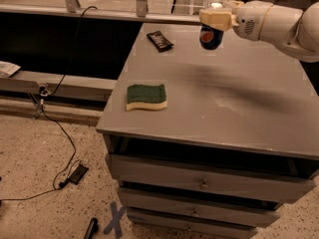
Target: Move pepsi can near sponge
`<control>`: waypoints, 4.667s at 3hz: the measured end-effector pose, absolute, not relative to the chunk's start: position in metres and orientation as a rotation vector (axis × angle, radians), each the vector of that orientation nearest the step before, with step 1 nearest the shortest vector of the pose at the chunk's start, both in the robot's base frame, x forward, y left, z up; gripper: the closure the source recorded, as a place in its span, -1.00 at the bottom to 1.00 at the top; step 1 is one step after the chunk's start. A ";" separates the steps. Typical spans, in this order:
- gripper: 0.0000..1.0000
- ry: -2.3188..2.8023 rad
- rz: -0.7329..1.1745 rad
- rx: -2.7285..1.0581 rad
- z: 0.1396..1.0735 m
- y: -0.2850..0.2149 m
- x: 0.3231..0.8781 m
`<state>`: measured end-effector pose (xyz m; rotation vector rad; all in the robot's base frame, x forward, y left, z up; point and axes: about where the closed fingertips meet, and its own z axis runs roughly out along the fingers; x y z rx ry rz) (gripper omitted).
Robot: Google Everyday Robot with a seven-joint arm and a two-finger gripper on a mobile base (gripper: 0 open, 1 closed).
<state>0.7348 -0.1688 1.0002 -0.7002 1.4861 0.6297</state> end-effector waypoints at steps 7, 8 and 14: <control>0.63 1.527 0.988 -1.114 0.926 -0.046 0.604; 0.17 1.525 0.991 -1.118 0.926 -0.043 0.604; -1.00 1.460 0.800 -1.114 0.975 -0.133 0.599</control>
Offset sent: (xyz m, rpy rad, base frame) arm -0.0187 0.0130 -0.0007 -0.0412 0.0316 0.0694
